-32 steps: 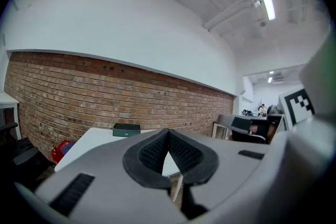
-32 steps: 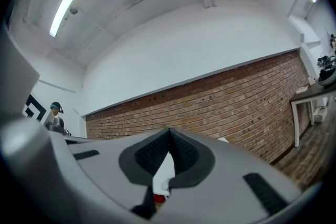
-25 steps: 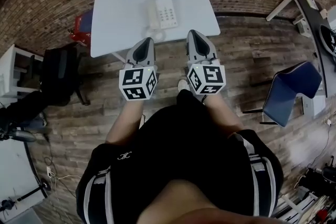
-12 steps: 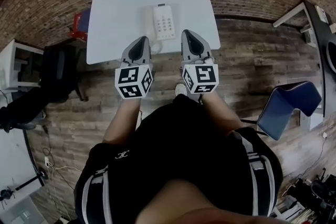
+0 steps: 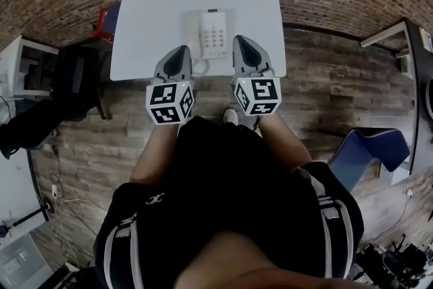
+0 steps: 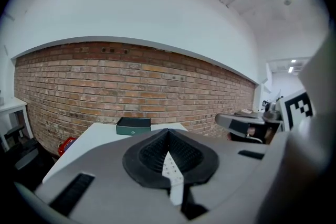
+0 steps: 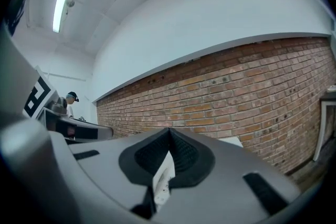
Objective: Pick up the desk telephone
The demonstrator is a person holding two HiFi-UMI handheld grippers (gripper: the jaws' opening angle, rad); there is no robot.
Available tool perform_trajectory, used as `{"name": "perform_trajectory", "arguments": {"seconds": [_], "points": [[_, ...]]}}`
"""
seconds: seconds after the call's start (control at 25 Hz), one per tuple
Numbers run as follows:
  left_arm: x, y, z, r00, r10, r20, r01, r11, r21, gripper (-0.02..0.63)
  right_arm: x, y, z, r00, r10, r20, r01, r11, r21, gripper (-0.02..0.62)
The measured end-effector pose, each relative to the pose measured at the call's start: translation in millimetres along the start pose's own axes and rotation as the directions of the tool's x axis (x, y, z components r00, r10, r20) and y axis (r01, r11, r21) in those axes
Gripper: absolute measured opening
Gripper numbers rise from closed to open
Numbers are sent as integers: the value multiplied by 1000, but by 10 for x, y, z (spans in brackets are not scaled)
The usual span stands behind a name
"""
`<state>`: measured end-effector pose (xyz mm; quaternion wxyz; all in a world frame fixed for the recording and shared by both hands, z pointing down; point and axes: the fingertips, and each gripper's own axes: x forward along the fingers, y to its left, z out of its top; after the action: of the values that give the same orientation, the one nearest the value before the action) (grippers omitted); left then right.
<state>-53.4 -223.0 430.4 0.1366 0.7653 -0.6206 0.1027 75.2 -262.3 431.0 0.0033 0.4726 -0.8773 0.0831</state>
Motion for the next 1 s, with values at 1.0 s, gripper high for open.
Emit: {"name": "perform_trajectory", "arguments": {"seconds": [1.0], "points": [[1280,951,-767,948,-190,-256,150,975,-166,13,1466,-441,-1369,920,25,-392,29,991,131,13]]}}
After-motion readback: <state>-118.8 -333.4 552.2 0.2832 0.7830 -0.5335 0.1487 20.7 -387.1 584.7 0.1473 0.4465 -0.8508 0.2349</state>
